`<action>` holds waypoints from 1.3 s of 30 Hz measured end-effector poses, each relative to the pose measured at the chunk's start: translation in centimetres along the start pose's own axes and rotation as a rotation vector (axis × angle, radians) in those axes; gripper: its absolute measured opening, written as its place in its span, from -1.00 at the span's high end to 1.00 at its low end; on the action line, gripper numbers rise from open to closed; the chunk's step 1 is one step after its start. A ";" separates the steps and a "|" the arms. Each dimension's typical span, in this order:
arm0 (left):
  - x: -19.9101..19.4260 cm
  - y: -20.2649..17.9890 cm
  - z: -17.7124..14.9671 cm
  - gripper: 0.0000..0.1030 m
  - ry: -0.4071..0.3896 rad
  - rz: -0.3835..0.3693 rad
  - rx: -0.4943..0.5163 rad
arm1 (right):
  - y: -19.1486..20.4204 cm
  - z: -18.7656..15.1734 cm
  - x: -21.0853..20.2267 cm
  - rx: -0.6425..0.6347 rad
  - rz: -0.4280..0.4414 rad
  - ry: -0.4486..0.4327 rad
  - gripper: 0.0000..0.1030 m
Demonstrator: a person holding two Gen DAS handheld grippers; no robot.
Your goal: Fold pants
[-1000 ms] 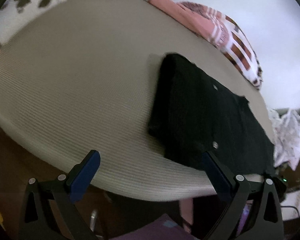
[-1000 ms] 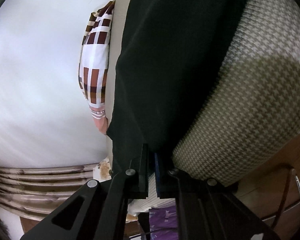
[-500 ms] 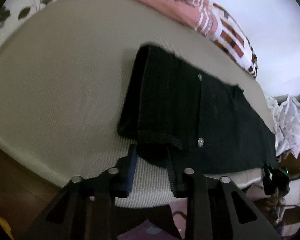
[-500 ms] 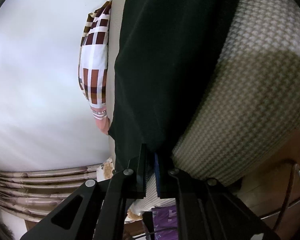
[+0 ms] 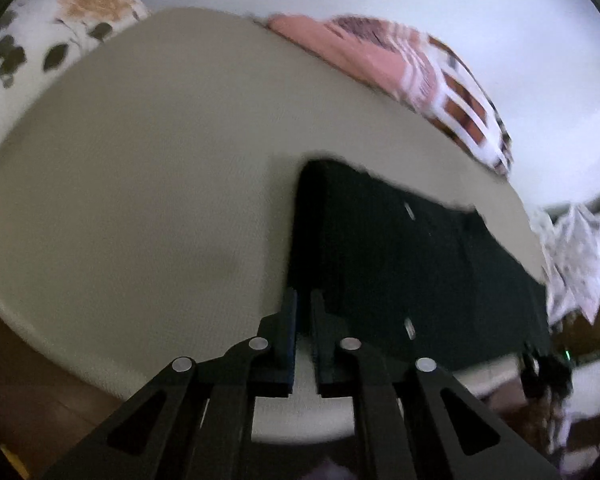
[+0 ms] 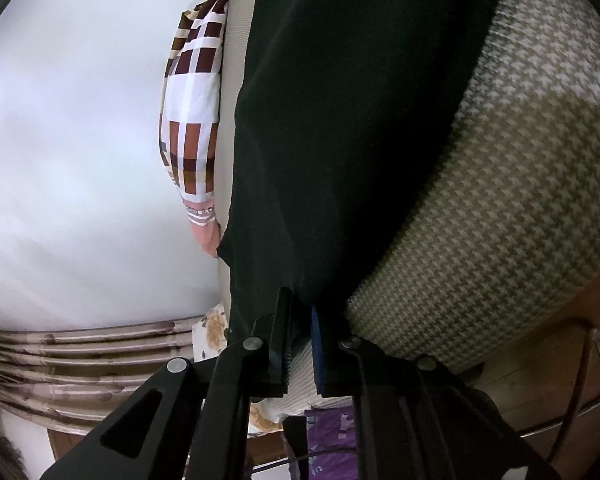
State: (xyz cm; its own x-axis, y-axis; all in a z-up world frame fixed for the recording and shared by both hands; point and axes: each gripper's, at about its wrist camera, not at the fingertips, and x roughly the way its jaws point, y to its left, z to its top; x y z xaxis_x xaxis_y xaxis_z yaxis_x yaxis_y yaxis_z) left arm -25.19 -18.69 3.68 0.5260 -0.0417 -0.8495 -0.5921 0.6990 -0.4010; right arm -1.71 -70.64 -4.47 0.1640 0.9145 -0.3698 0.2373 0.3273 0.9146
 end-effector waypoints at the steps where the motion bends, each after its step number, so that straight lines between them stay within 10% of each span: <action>1: 0.4 -0.5 -0.6 0.55 0.034 -0.011 -0.008 | 0.0 0.0 0.0 0.000 0.002 0.002 0.83; 4: 2.0 -1.1 -2.2 -0.17 0.142 -0.057 -0.039 | -0.2 0.1 0.0 0.009 0.002 0.003 0.87; 9: 3.8 -1.1 -2.5 -0.16 0.144 -0.205 -0.148 | -0.3 0.2 0.0 0.016 0.007 0.004 0.86; 10: 4.1 -0.9 -2.5 -0.13 0.140 -0.220 -0.170 | -0.3 0.2 0.0 0.018 0.008 0.006 0.86; 12: 4.6 -1.2 -2.6 0.56 0.147 -0.200 -0.173 | -0.4 0.2 0.0 0.023 0.010 0.008 0.86; 16: 3.2 -3.7 -1.7 0.71 0.081 -0.117 -0.077 | -0.3 0.2 0.0 0.025 0.006 0.004 0.87; 22: 0.0 -6.7 2.1 0.73 -0.065 -0.057 0.063 | -0.3 0.1 0.1 0.019 0.009 0.014 0.83; 27: 4.6 -3.3 0.1 0.71 0.051 -0.013 0.008 | -0.3 0.3 0.2 0.017 0.012 0.017 0.83; 33: 4.7 -2.8 -1.5 0.69 -0.010 -0.032 -0.005 | -0.3 0.4 0.1 0.016 0.015 0.026 0.81; 39: 4.5 -2.2 -1.5 0.62 -0.017 -0.070 -0.024 | 1.8 -1.0 -0.3 -0.025 0.040 0.111 0.23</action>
State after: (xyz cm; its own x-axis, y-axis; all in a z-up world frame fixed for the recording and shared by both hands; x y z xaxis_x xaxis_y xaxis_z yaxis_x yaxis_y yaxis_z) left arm -22.47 -21.55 0.27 0.5771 -0.0774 -0.8130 -0.5679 0.6774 -0.4676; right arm -2.26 -70.08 -2.59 0.0658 0.9473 -0.3136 0.2087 0.2943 0.9326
